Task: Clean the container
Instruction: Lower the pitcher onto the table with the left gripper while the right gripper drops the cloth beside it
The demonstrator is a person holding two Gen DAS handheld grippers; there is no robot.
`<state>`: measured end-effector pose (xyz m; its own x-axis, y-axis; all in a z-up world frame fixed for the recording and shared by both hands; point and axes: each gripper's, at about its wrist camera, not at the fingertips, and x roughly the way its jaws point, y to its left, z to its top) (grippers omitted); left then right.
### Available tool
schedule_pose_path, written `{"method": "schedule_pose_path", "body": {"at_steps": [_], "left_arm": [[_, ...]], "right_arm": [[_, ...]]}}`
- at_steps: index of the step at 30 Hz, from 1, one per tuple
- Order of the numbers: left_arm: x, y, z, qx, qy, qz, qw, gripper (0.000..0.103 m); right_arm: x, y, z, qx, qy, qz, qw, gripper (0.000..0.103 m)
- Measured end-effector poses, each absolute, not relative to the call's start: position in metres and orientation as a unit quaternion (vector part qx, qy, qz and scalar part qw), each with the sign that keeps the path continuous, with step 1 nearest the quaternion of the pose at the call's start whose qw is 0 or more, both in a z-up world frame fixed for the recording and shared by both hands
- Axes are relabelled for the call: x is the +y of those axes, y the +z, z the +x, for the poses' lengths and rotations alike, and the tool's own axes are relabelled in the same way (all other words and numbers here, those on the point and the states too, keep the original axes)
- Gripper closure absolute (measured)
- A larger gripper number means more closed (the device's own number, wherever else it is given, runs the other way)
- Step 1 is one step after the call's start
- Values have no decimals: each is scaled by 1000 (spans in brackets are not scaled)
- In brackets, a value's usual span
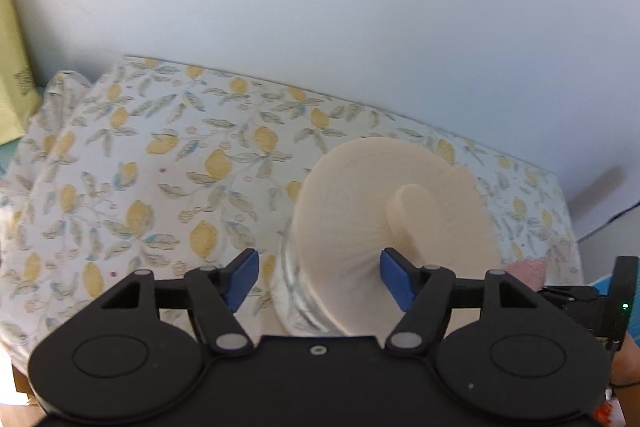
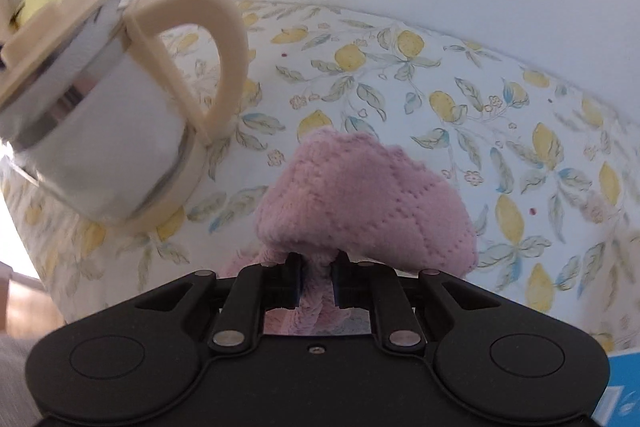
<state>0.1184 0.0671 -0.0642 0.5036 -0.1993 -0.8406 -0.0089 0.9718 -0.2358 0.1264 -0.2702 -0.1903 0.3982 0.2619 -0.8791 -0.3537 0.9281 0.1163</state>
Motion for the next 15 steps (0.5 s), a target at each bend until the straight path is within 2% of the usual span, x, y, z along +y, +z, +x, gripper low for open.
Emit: {"method": "schedule_pose_path", "body": {"at_steps": [1, 2, 5, 10, 13, 15], "left_arm": [[67, -63, 117, 494, -54, -105, 861, 34], [67, -61, 115, 493, -52, -103, 862, 31], [69, -56, 110, 490, -52, -98, 865, 29], [67, -40, 97, 474, -40, -76, 876, 16], [67, -34, 88, 469, -33, -78, 879, 5], [67, -32, 81, 470, -40, -81, 878, 3]], "right_arm": [[-272, -193, 128, 516, 174, -42, 838, 57], [-270, -197, 132, 517, 159, -36, 840, 50], [-265, -202, 139, 527, 143, -15, 838, 40], [-263, -186, 126, 513, 109, 8, 852, 29], [-260, -169, 113, 501, 78, 35, 861, 27], [-256, -161, 104, 490, 66, 44, 868, 16]]}}
